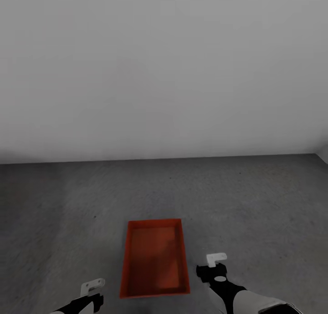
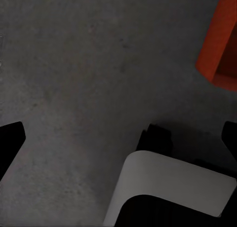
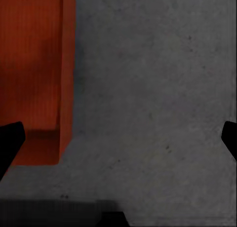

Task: Move the two storage containers from the living room to the garage. In the garage, place one container on the floor and stack the other container on top of it (either order is fine).

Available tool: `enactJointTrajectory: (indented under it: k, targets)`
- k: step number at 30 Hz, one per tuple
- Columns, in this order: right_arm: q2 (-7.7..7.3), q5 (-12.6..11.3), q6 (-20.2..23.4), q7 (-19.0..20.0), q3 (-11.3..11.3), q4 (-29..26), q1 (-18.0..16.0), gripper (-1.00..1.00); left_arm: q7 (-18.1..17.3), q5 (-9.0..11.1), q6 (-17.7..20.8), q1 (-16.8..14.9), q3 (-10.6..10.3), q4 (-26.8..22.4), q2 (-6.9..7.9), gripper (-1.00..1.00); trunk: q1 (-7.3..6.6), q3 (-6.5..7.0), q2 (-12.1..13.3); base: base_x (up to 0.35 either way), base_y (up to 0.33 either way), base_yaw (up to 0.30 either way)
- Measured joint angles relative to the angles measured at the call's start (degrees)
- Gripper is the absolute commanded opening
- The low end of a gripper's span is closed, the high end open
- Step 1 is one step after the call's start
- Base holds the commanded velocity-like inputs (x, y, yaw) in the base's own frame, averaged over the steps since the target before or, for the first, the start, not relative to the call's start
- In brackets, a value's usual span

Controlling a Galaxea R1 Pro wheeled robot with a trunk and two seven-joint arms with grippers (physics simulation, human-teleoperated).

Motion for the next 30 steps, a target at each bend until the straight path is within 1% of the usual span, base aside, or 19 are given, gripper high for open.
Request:
enactJointTrajectory:
  k: [1, 7, 26, 30]
  targets:
    - [-0.71, 0.1, 0.1, 0.1, 0.0, 0.0, 0.8, 1.0, 0.0, 0.0, 0.0, 0.0, 0.0, 0.0, 0.01, 1.0, -0.22, 0.18, 0.4, 0.0, 0.0, 0.0]
    - [-2.36, 0.1, 0.5, 0.3, 0.1, 0.0, 2.1, 1.0, 0.0, 0.0, -0.2, 0.0, 0.0, 0.0, -0.05, 1.0, -1.54, 1.26, 2.8, 0.0, 0.0, 0.0]
    - [-2.01, -0.3, 0.5, 0.4, 0.0, 0.0, 2.2, 1.0, -0.3, -0.3, -0.3, 0.0, 0.0, -0.1, -0.14, 1.0, -5.71, 4.67, 10.4, 0.0, 0.0, 0.0]
    - [-1.99, -0.4, 0.4, 0.3, 0.0, 0.0, 2.2, 1.0, -0.2, -0.3, -0.3, 0.0, 0.0, -0.1, -0.12, 1.0, -5.72, 4.68, 10.4, 0.0, 0.0, 0.0]
